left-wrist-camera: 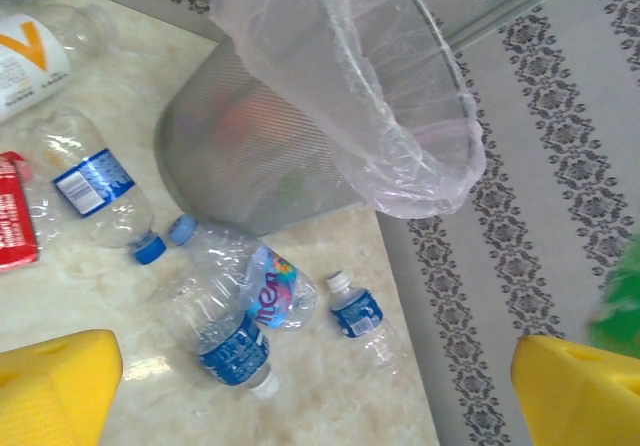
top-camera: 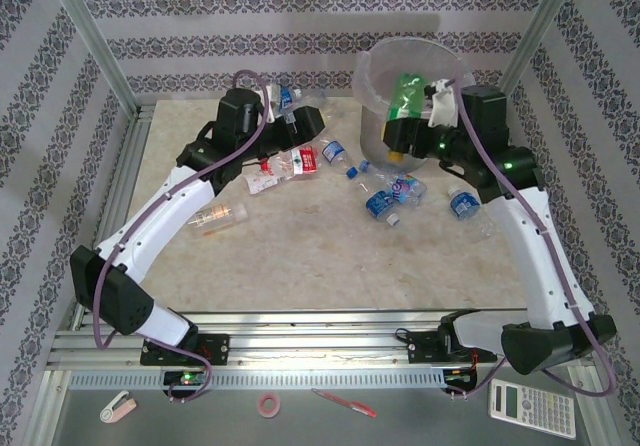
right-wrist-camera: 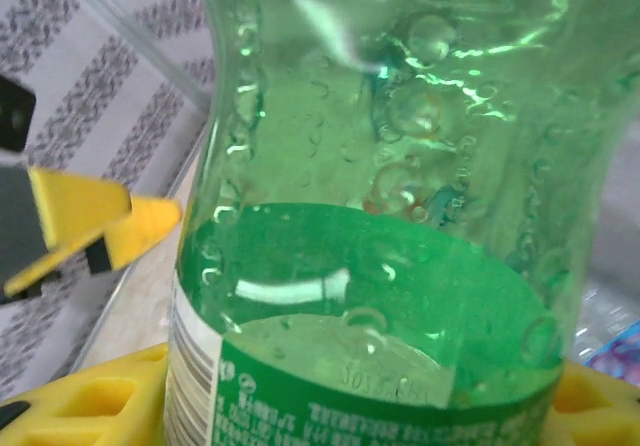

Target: Throw the plastic bottles in the bin

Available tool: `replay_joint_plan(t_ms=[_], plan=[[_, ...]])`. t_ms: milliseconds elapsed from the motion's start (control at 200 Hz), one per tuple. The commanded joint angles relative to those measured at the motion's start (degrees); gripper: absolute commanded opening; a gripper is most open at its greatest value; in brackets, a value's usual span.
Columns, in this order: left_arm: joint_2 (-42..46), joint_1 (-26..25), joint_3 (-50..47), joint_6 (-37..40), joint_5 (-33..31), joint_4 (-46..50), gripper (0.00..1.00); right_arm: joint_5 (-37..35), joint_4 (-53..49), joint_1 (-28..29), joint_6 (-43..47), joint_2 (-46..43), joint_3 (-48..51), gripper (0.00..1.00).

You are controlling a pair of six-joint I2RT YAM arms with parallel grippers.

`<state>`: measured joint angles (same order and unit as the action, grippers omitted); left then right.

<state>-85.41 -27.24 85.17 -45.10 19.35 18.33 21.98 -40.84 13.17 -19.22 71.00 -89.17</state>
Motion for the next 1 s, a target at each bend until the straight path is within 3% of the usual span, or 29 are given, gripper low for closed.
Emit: replay_joint_plan(t_ms=[0, 270, 435, 704, 994], plan=[[2.3, 0.6, -1.7, 2.6, -3.5, 4.3, 1.00, -10.0, 3.7, -1.0, 4.6, -2.6, -5.2, 0.19], [4.0, 0.6, -5.2, 1.6, -5.4, 3.8, 1.00, -16.6, 14.3, -1.7, 9.9, -5.1, -7.9, 0.19], [4.6, 0.6, -6.2, 1.3, -6.1, 4.0, 1.00, -19.6, 23.5, -1.9, 11.8, -7.7, -5.4, 0.13], [5.2, 0.6, -7.9, 0.4, -6.5, 3.3, 1.00, -21.2, 38.6, -2.1, 13.5, -11.8, 0.3, 0.13], [5.8, 0.6, -9.5, -0.3, -7.4, 3.0, 1.00, -21.8, 44.6, -2.2, 16.0, -12.5, 1.3, 0.12]])
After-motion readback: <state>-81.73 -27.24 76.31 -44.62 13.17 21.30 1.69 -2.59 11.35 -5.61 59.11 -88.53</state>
